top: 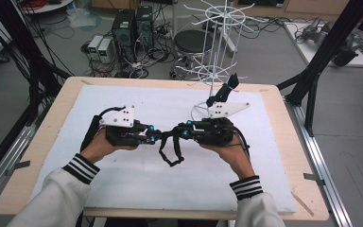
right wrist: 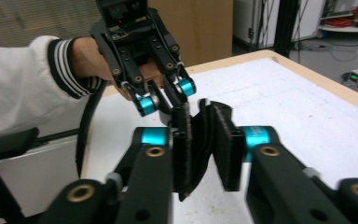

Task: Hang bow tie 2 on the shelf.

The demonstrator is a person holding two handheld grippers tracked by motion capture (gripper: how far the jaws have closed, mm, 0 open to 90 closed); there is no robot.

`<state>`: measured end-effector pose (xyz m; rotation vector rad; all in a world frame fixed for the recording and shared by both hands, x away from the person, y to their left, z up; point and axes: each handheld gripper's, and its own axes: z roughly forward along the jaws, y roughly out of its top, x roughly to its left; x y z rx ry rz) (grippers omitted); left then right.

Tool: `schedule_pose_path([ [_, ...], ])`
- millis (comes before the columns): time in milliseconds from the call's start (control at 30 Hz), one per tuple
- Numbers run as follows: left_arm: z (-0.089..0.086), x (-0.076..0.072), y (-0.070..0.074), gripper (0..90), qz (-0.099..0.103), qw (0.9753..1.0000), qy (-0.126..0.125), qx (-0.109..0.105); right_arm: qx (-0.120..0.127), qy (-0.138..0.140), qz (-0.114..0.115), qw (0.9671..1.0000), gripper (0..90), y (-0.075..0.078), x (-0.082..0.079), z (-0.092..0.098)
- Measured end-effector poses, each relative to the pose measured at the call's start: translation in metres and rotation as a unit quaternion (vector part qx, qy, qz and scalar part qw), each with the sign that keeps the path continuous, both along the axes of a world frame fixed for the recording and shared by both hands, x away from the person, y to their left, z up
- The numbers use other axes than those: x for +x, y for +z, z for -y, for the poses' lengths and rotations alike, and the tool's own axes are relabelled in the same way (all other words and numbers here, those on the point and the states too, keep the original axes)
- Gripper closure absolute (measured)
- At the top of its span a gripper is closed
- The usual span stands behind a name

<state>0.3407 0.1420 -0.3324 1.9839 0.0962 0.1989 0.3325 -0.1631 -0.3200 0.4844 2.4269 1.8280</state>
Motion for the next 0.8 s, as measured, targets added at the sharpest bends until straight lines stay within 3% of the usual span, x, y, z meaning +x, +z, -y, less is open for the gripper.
schedule_pose_path([
  [200, -0.0001, -0.0002, -0.0007, 81.6, -0.002, 1.0, 0.0, -0.003, -0.011, 0.002, 0.018, 0.9998, 84.9, 0.0012, -0.0026, -0.0011],
  [467, -0.0009, 0.0002, -0.0014, 77.9, -0.002, 0.9999, -0.001, -0.012, -0.011, 0.0, 0.023, 0.9997, 84.9, 0.002, -0.0035, -0.0012],
  [567, -0.0018, 0.001, -0.0018, 66.3, 0.002, 0.9999, -0.003, -0.017, -0.014, -0.001, 0.023, 0.9996, 84.8, 0.0019, -0.0035, -0.0011],
  [633, -0.0018, 0.0016, -0.0032, 49.4, -0.006, 0.9995, -0.003, -0.031, -0.014, 0.0, 0.024, 0.9996, 84.8, 0.0018, -0.0033, -0.0011],
  [700, -0.0016, 0.001, -0.0047, 36.5, -0.007, 0.9992, 0.014, -0.038, -0.013, -0.003, 0.026, 0.9996, 84.8, 0.0021, -0.0031, -0.0003],
  [800, -0.0027, 0.0013, -0.0069, 8.4, -0.014, 0.9971, 0.052, -0.054, -0.014, -0.008, 0.027, 0.9995, 84.8, 0.0026, -0.0031, 0.0015],
])
